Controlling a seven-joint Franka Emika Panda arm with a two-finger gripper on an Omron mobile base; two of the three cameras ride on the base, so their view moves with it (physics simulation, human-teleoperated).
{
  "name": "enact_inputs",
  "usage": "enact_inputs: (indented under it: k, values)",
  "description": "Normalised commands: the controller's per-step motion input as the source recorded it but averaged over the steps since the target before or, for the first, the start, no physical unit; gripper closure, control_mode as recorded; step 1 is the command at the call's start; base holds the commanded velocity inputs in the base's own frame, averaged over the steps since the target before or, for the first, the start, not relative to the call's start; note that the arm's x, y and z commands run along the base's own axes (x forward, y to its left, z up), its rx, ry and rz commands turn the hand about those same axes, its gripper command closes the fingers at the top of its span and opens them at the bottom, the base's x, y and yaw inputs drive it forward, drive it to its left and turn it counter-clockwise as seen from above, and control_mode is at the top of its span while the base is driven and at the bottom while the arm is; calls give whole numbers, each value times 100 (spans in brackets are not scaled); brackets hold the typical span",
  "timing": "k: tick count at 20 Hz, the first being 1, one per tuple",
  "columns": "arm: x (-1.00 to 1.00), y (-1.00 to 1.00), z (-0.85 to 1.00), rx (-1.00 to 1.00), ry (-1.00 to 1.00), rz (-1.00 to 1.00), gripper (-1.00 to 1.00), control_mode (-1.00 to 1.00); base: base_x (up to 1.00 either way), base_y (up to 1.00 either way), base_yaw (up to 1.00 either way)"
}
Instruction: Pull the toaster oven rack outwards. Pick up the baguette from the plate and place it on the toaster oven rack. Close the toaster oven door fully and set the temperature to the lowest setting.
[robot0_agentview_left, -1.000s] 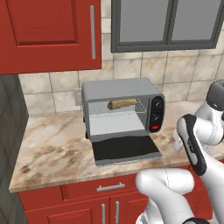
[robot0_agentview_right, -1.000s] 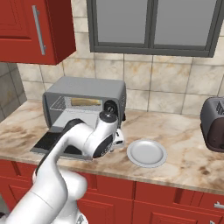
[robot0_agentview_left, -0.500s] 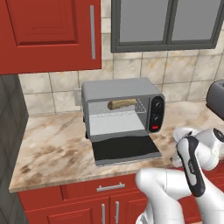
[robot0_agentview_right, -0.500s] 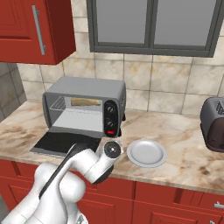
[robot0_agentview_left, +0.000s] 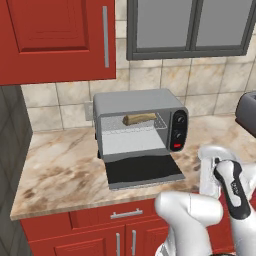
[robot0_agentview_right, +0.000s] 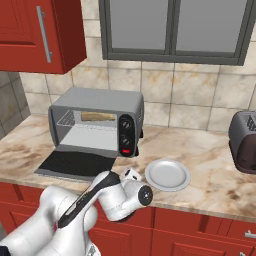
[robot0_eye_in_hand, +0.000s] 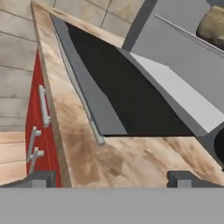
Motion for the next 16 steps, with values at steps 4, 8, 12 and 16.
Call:
enact_inputs:
  k: [4,8,12,16]
  values:
    - [21,33,0,5,0,29,-100,-100,0,0,0]
    - [44,28,0,0,5,10,-100,-100,0,0,0]
    - [32,0,-13,2,3,0,-100,-100,0,0,0]
    - [14,0,-28,14,0,0,-100,-100,0,0,0]
